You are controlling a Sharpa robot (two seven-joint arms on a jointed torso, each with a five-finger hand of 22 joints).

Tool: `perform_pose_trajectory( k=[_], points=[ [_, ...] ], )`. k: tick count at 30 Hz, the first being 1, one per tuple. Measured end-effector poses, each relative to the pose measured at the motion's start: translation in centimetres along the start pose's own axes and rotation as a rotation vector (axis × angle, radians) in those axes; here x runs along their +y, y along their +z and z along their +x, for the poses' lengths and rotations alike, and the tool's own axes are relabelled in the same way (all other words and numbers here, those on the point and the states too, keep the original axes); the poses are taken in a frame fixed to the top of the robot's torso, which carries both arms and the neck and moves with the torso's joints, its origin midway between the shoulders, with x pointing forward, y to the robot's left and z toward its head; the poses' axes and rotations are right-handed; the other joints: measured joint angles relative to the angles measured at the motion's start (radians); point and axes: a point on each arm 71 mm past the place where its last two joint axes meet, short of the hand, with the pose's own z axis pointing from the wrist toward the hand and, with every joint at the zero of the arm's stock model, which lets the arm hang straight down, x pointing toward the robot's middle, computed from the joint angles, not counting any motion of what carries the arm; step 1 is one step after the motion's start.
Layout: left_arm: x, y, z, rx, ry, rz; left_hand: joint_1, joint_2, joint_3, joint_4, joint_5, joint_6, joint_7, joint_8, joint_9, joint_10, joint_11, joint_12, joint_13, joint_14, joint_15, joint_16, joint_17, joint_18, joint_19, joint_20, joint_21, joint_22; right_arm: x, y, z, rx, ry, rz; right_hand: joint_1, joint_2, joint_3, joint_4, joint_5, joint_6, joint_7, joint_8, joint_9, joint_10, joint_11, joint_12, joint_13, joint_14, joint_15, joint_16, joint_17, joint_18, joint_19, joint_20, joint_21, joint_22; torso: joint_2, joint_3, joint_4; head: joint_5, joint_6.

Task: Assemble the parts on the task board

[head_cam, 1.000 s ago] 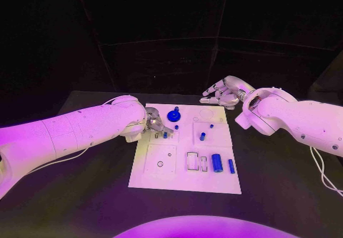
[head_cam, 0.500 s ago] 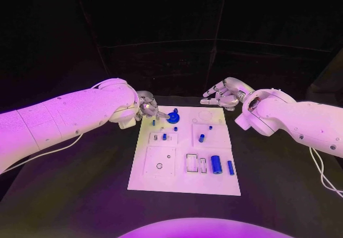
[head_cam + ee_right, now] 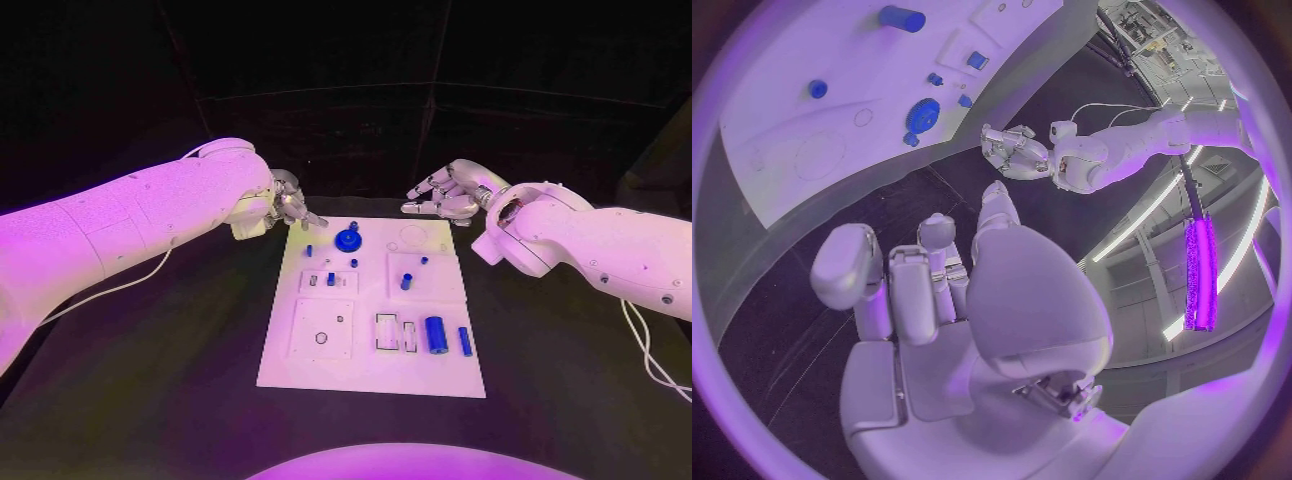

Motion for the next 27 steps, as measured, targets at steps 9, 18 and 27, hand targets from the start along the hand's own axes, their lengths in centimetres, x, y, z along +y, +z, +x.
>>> perform_pose_trajectory(
  k=[9, 18, 27],
  points=[
    [1.0, 1.9, 0.8, 0.033, 0.011, -0.06, 0.0, 0.0, -0.01, 0.004, 0.0, 0.0, 0.0, 0.0, -0.003, 0.0, 0.0, 0.001, 0.009, 0.0, 0.0, 0.0, 0.0, 0.0, 0.004, 0.004, 0.005, 0.012, 0.2, 0.1, 0.1, 0.001, 0.001, -0.006, 0.0, 0.0, 0.0, 0.0, 0.0, 0.0, 0.0, 0.004, 0.0, 0.0, 0.0, 0.0, -0.002, 0.0, 0.0, 0.0, 0.001, 0.0, -0.004, -0.004, -0.004, -0.001, 0.0, -0.0009, 0.0002, 0.007, -0.006],
    [1.2, 2.9, 1.8, 0.067, 0.023, -0.081, -0.003, 0.011, -0.021, 0.01, 0.0, 0.0, 0.0, 0.0, -0.008, 0.004, 0.004, 0.006, 0.015, 0.0, 0.0, 0.0, 0.0, 0.0, 0.004, 0.004, 0.009, 0.02, 0.3, 0.1, 0.2, 0.001, 0.002, -0.012, 0.0, 0.0, 0.0, 0.0, 0.004, 0.0, 0.0, 0.004, 0.0, 0.0, 0.0, 0.0, -0.003, 0.0, 0.0, -0.004, 0.001, 0.0, -0.003, -0.004, -0.004, -0.003, 0.0, -0.0008, 0.0002, 0.008, -0.012],
    [1.4, 3.4, 2.3, 0.089, 0.029, -0.091, 0.007, 0.022, -0.028, 0.003, 0.0, 0.006, -0.001, -0.004, -0.013, 0.004, 0.004, 0.01, 0.013, 0.0, 0.0, 0.0, 0.0, 0.0, 0.004, 0.004, 0.009, 0.02, 0.4, 0.2, 0.3, 0.001, 0.003, -0.016, 0.0, 0.0, 0.0, 0.0, 0.004, 0.0, 0.0, 0.004, 0.0, 0.0, 0.0, 0.0, -0.003, 0.0, 0.0, -0.004, 0.001, 0.0, -0.003, -0.004, -0.004, -0.004, 0.0, -0.0006, 0.0003, 0.008, -0.016]
  ],
)
